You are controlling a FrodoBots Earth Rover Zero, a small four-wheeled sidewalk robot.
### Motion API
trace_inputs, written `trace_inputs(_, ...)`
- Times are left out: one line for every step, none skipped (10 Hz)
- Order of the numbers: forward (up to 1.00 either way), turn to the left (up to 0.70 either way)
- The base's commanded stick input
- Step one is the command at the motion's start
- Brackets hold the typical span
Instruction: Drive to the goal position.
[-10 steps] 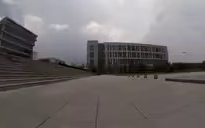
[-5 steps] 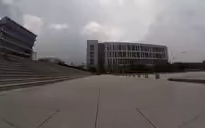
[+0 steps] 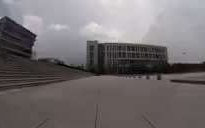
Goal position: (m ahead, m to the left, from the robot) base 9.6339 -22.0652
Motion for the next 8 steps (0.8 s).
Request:
trace_inputs(0.70, 0.00)
trace_inputs(0.70, 0.00)
trace_inputs(0.70, 0.00)
trace_inputs(0.70, 0.00)
trace_inputs(0.70, 0.00)
trace_inputs(0.70, 0.00)
trace_inputs(0.70, -0.04)
trace_inputs(0.70, -0.05)
